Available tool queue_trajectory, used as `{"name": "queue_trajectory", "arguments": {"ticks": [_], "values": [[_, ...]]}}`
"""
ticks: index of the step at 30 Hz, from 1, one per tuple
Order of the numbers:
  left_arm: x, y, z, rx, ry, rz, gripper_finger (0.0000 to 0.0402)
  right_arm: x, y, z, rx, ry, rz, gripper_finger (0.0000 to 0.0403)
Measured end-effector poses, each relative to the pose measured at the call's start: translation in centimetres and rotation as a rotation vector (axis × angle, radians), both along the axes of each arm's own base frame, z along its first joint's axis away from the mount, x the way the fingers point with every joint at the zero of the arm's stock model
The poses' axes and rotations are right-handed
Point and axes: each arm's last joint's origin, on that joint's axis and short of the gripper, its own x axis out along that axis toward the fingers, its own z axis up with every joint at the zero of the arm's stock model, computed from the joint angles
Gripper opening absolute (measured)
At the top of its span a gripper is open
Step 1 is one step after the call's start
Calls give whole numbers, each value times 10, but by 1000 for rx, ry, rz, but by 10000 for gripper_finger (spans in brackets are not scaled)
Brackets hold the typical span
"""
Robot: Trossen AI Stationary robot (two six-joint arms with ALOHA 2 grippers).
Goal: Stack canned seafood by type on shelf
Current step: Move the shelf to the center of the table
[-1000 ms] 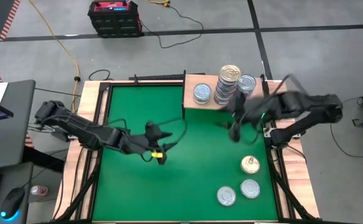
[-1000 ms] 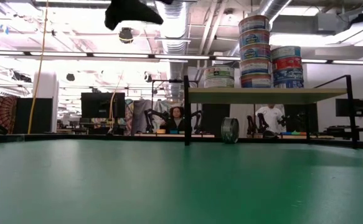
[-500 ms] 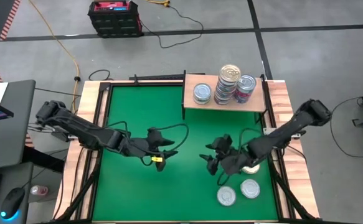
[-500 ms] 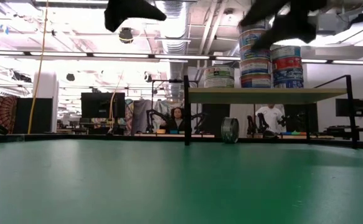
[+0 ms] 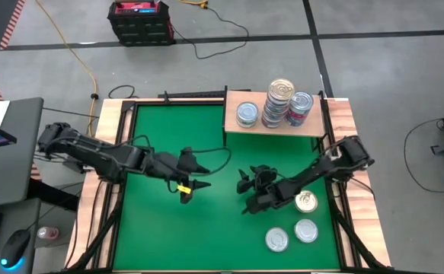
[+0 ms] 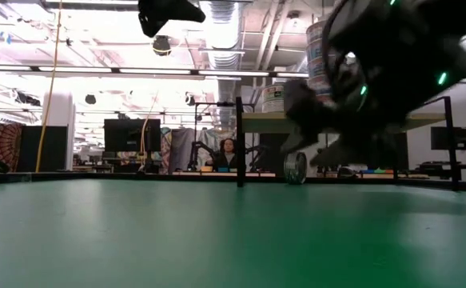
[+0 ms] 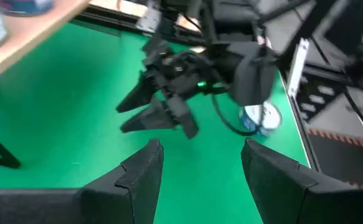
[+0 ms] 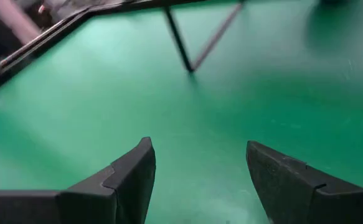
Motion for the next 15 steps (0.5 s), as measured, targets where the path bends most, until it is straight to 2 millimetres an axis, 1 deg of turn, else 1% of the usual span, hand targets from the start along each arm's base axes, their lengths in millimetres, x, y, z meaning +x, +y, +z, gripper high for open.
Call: {"name": "queue_trajectory", "arguments": {"ticks": [3, 6, 8, 11, 13, 15], "values": [[-1, 17, 1, 43, 23, -44, 206, 6, -8, -19, -5, -42, -72, 276], [-2, 32, 2, 96, 30, -64, 206, 12, -18, -34, -35, -20, -120, 276], [-3, 40, -2, 111, 2, -82, 206, 18, -26, -42, -49, -4, -152, 276], [-4, 49, -20, 95, -34, -100, 206, 27, -39, -51, -86, 29, -200, 275], [-9, 54, -37, 88, -34, -91, 206, 33, -48, -55, -109, 56, -221, 275], [-11, 59, -49, 98, -49, -60, 206, 41, -55, -55, -118, 67, -235, 275]]}}
